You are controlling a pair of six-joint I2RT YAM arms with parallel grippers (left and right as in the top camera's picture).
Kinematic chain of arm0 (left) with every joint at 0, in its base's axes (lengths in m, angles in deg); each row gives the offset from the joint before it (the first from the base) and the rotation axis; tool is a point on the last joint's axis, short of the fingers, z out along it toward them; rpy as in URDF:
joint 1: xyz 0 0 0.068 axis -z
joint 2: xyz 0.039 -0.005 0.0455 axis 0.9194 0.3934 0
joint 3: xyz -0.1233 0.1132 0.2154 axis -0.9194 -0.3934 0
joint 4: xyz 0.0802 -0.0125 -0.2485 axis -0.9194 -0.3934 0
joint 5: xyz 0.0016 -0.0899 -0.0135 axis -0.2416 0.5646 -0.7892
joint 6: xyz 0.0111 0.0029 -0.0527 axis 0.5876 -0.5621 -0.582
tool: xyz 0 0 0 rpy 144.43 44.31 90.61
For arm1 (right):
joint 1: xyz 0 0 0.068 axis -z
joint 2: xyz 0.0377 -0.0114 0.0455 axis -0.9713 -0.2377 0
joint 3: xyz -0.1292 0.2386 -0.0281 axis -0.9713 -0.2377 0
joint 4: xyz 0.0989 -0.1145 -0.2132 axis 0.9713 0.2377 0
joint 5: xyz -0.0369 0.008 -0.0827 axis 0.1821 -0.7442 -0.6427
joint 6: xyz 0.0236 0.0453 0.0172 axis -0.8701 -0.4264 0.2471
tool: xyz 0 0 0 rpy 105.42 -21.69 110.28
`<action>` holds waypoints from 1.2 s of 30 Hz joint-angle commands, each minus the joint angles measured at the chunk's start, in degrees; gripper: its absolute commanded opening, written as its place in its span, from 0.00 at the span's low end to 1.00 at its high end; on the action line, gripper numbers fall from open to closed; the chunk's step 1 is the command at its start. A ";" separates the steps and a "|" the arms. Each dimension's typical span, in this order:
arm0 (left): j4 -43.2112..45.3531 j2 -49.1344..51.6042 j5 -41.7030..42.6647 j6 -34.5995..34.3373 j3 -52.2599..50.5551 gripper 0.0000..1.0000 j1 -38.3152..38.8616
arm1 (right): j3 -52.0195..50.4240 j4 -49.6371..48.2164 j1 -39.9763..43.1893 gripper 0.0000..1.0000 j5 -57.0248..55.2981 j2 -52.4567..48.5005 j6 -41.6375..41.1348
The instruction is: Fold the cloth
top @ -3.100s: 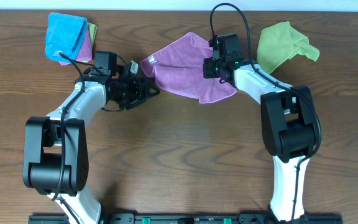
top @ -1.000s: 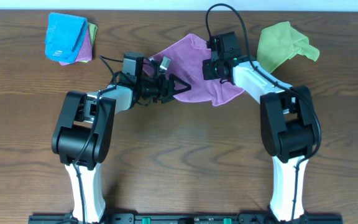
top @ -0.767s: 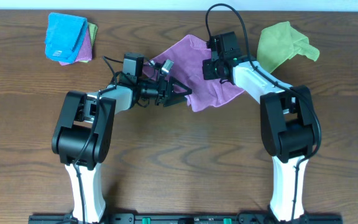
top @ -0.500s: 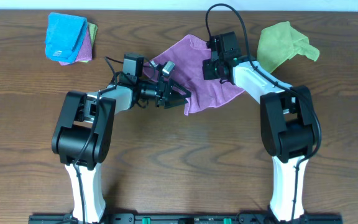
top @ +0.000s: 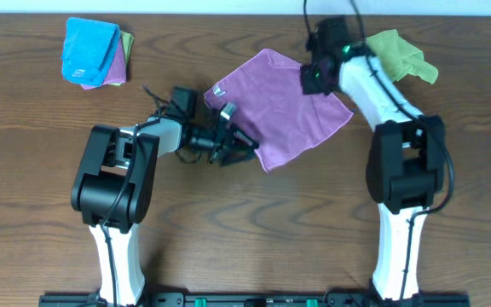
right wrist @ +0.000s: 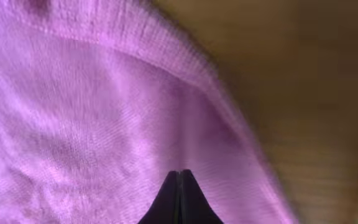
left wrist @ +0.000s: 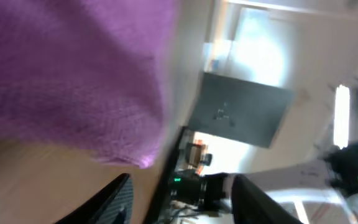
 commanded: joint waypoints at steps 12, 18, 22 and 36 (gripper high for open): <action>-13.27 -1.84 -21.62 11.28 -0.02 0.49 2.58 | 16.68 22.16 3.63 0.01 -6.03 14.56 8.46; -13.77 -9.77 -29.99 11.26 0.00 0.48 3.02 | 16.65 27.91 5.57 0.01 -4.83 21.27 8.55; -14.27 -17.68 -36.52 11.28 0.00 0.48 3.58 | 15.76 30.97 7.04 0.02 -4.37 26.05 8.33; -15.82 -19.65 -50.27 7.43 -0.04 0.54 17.35 | -34.86 9.46 18.18 0.34 14.40 48.24 10.12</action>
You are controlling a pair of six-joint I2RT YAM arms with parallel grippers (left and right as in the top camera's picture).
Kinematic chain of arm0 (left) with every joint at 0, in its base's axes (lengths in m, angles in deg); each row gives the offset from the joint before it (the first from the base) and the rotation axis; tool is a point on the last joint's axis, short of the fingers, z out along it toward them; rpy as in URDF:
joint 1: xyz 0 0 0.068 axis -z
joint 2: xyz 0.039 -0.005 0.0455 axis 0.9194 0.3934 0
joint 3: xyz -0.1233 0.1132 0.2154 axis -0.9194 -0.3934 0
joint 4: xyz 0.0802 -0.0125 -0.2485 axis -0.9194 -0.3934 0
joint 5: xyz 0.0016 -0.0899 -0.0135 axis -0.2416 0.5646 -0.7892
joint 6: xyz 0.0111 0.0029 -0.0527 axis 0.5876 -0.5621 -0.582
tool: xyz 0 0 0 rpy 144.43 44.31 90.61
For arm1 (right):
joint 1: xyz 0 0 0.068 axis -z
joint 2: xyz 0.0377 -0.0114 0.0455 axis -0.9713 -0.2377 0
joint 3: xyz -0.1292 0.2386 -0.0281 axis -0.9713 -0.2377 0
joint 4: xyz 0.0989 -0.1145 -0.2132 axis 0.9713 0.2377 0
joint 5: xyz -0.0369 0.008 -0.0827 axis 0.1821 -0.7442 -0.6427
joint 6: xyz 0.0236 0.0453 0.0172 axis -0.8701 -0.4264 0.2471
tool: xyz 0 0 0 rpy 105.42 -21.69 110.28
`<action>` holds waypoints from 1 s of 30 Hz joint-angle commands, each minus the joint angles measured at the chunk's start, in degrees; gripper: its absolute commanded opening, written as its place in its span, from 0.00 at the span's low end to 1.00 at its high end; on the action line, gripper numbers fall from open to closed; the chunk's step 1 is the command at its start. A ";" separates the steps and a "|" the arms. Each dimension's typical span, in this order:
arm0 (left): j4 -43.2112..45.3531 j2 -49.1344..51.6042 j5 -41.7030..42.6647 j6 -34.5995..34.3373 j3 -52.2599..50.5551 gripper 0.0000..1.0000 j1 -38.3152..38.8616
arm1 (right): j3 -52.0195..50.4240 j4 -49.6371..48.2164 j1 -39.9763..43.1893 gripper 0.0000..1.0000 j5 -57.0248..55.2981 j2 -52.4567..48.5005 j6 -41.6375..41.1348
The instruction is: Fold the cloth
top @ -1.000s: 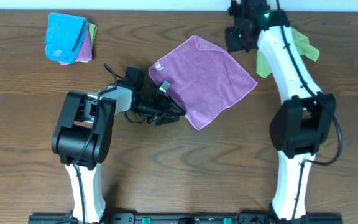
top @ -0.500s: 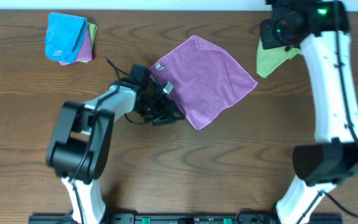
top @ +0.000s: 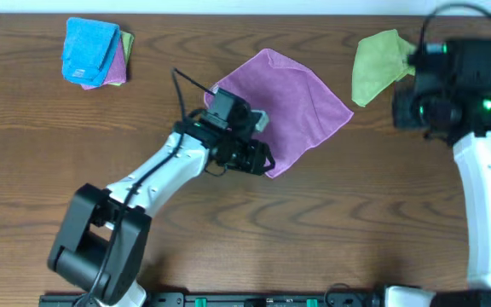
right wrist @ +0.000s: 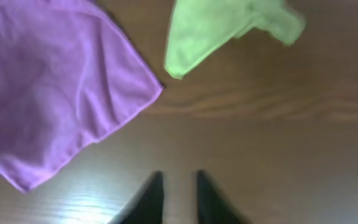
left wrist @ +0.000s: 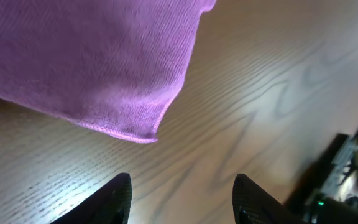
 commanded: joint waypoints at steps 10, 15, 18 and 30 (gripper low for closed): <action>-1.07 5.75 -8.33 -6.71 -0.07 0.60 4.50 | -13.64 -16.09 2.71 0.50 21.42 -11.96 0.70; -0.96 5.77 -8.46 -6.67 -0.07 0.73 5.40 | -13.64 -21.42 2.71 0.54 21.40 -15.34 -0.20; -0.39 6.01 -8.50 -6.69 -0.07 0.79 5.35 | -13.64 -25.42 2.71 0.54 21.40 -17.68 -2.89; 1.64 6.05 -4.83 -8.44 -0.07 0.83 5.35 | -13.62 -38.12 2.69 0.52 21.49 -22.45 -10.99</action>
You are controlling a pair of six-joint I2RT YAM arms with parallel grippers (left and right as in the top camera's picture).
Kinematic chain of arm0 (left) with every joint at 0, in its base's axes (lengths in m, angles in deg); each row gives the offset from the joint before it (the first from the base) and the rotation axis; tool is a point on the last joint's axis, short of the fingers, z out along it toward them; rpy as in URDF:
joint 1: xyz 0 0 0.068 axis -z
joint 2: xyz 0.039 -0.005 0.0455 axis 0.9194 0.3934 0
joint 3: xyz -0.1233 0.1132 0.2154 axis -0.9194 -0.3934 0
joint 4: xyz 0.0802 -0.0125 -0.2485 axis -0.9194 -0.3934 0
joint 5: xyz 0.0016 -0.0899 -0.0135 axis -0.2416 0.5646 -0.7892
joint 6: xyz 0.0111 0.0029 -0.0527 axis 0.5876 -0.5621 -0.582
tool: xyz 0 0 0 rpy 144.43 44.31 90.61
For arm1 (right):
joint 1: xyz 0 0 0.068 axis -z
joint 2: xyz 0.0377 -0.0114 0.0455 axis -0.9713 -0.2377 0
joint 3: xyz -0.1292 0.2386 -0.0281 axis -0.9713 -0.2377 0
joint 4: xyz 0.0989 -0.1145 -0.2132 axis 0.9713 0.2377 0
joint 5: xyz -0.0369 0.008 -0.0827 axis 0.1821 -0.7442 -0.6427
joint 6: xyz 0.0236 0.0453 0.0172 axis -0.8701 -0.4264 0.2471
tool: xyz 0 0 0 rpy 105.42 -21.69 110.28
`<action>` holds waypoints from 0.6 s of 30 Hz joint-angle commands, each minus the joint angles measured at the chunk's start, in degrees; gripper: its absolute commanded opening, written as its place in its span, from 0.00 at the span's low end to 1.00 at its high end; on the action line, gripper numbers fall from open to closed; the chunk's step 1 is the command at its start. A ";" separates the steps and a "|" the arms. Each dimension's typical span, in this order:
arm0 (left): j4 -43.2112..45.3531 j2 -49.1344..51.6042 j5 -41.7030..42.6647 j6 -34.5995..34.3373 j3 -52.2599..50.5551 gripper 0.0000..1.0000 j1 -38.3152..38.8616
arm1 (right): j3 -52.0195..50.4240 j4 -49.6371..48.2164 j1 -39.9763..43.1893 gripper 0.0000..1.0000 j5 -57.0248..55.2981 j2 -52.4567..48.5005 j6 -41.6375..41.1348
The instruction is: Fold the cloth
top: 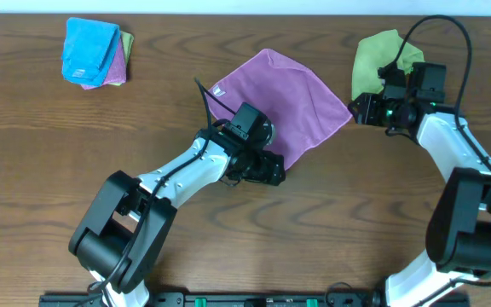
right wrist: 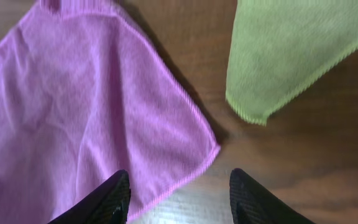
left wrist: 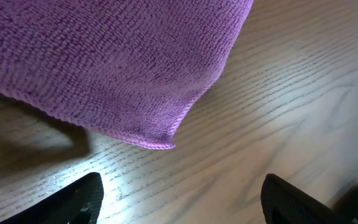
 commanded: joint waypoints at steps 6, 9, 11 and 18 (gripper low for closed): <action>-1.55 0.87 3.41 -0.46 -0.07 0.84 -0.09 | 0.07 -3.32 -1.27 0.48 2.47 -5.16 -4.44; -1.88 0.87 3.45 -0.46 -0.07 0.84 -0.07 | 0.07 -3.67 -1.62 0.47 2.16 -6.84 -4.59; -2.03 0.87 3.45 -0.46 -0.07 0.84 -0.09 | 0.07 -4.07 -1.62 0.47 1.92 -7.76 -4.85; -2.01 0.87 3.58 -0.31 -0.07 0.85 -0.09 | 0.07 -4.42 -1.62 0.45 -2.14 -8.20 -4.83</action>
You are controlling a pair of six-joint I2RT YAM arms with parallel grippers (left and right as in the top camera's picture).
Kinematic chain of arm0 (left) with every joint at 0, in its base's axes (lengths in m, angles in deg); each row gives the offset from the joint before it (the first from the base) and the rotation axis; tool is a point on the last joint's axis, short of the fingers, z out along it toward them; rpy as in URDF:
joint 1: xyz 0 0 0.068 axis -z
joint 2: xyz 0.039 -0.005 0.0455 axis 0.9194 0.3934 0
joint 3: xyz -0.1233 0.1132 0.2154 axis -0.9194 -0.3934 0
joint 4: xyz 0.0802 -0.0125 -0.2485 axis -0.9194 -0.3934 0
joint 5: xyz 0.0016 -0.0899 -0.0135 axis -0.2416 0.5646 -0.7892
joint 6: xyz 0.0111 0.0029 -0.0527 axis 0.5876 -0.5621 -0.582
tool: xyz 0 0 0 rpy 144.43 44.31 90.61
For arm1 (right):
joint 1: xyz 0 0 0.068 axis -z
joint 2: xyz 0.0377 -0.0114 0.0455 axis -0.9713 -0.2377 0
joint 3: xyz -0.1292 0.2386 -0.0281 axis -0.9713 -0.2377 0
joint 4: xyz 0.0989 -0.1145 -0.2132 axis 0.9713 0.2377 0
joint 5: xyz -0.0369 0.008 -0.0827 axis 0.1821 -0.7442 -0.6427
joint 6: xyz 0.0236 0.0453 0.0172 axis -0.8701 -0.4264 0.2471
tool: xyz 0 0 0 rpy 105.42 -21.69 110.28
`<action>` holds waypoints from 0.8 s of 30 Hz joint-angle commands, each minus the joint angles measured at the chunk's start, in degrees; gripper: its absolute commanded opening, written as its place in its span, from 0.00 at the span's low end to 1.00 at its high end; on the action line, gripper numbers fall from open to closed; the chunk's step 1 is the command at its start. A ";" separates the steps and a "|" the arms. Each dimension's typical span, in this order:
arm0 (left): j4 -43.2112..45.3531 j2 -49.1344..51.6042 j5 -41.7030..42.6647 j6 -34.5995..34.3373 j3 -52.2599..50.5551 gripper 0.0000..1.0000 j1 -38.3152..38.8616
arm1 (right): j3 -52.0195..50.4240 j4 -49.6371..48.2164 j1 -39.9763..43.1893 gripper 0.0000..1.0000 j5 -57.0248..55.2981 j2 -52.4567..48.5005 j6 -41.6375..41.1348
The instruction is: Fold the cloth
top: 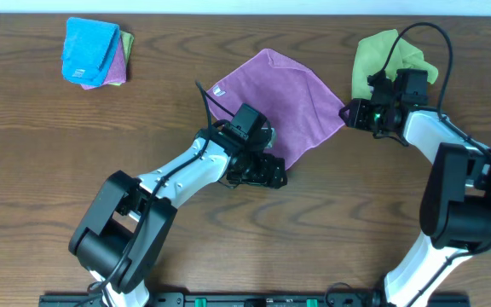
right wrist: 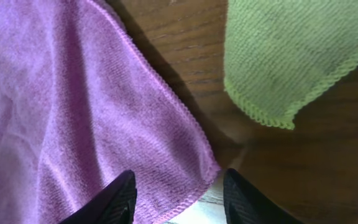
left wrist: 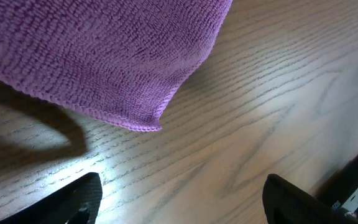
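Observation:
A purple cloth (top: 281,103) lies spread flat as a diamond in the middle of the wooden table. My left gripper (top: 273,177) is open just off the cloth's near corner (left wrist: 148,127), low over the wood, nothing between its fingers. At the cloth's right corner (right wrist: 207,169) my right gripper (top: 348,113) is open, its fingers straddling that corner (right wrist: 178,202) without closing on it.
A green cloth (top: 382,56) lies crumpled at the back right, close behind my right gripper. A small stack of folded cloths, blue on top (top: 92,53), sits at the back left. Bare table (top: 245,247) stretches along the front.
My right gripper has moved in to the purple cloth's right corner, which now lies between its open fingers. My left gripper has barely shifted at the near corner.
At first my right gripper was shut over the cloth's back right part and my left beside its near edge. Then the cloth lay flat, my right arm off to the right, open. Both open grippers then came to opposite corners, near and right.

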 commanded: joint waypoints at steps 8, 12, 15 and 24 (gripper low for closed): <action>0.13 0.90 -0.55 0.04 -0.07 0.86 -0.09 | 0.07 -0.24 -0.31 0.41 -1.27 -2.23 -2.58; 0.48 0.90 -2.29 0.00 -0.07 0.86 -0.09 | 0.07 -1.09 -0.33 0.32 -0.48 -2.49 -4.00; 1.11 1.36 -4.50 -0.04 -0.07 0.86 -0.09 | 0.07 -1.14 -0.33 0.16 -0.46 -2.49 -5.35; 2.08 2.38 -4.94 -0.52 -0.07 0.81 -2.91 | 0.07 0.94 -1.22 0.01 1.29 -2.47 -5.57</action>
